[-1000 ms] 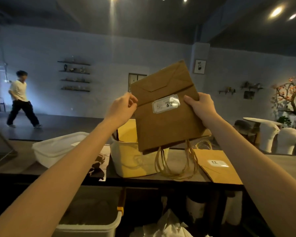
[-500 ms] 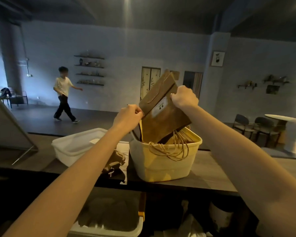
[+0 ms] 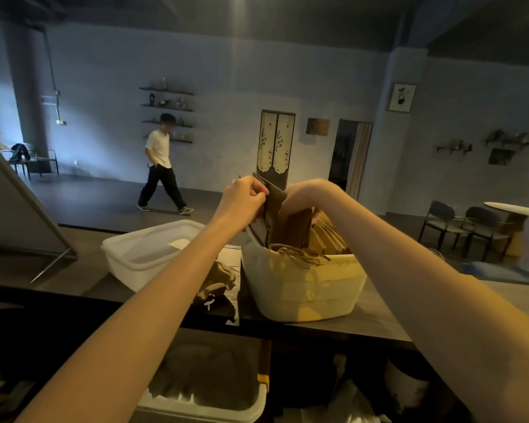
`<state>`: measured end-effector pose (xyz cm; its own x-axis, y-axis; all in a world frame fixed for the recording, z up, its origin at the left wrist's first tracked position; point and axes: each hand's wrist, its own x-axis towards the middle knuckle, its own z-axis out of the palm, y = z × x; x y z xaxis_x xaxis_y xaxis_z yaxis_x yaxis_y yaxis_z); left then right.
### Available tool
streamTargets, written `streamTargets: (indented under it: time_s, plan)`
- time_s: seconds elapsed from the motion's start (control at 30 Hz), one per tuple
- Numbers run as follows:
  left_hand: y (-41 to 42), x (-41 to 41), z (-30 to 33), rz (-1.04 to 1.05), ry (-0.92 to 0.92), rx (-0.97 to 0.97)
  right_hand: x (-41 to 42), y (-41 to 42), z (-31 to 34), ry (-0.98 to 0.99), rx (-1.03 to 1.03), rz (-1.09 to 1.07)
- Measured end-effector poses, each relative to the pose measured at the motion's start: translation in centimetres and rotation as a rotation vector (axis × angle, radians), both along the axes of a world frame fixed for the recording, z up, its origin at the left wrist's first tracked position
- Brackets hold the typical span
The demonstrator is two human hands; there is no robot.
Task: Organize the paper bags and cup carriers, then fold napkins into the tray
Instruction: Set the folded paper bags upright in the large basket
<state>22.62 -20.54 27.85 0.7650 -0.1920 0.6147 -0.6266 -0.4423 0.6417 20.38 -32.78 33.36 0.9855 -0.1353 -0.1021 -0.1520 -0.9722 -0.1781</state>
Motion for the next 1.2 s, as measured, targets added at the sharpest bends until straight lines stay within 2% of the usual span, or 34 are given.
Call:
streamTargets:
  time_s: [0.07, 0.1, 0.2, 0.27, 0.33, 0.43, 0.6, 0.67, 0.97, 1.1, 1.2]
  plan:
    - [-0.2, -0.1, -0.2, 0.001, -0.004, -0.030, -0.6, -0.1, 0.0, 0.032, 0.073, 0.010]
    - [-0.3, -0.2, -0.3, 0.006, -0.008, -0.038, -0.7, -0.2, -0.3, -0.027, 0.032, 0.030]
    - [-0.5, -0.3, -0.4, 0.031, -0.014, -0.050, -0.6, -0.4, -1.7, -0.376, -0.245, 0.081]
    - [-0.6, -0.3, -0.4, 0.031, 0.000, -0.062, -0.8, -0.4, -2.2, -0.553, -0.327, 0.085]
    - [-0.6, -0.3, -0.4, 0.022, 0.013, -0.073, -0.9, -0.2, -2.1, -0.636, -0.344, 0.091]
    - [-0.6, -0.4, -0.5, 0.010, 0.023, -0.102, -0.9, 0.8, -2.4, -0.522, -0.190, 0.099]
    - [-1.0, -0.7, -0.7, 0.021, 0.031, -0.124, -2.3, 1.1, -1.8, -0.020, 0.474, 0.085]
    - [-1.0, -0.8, -0.7, 0.040, 0.026, -0.127, -2.9, 1.0, -1.8, 0.073, 0.617, 0.120]
    - [-1.6, -2.7, 0.7, 0.056, -0.070, -0.148, -4.8, -1.6, -2.9, 0.098, 0.631, 0.214]
    - [-4.0, -5.1, 1.8, -0.123, -0.155, -0.157, -6.5, -3.9, -2.2, -0.084, 0.581, 0.209]
    - [-6.9, -7.4, 2.2, -0.280, -0.096, -0.136, -7.6, -6.4, -2.1, -0.198, 0.608, 0.135]
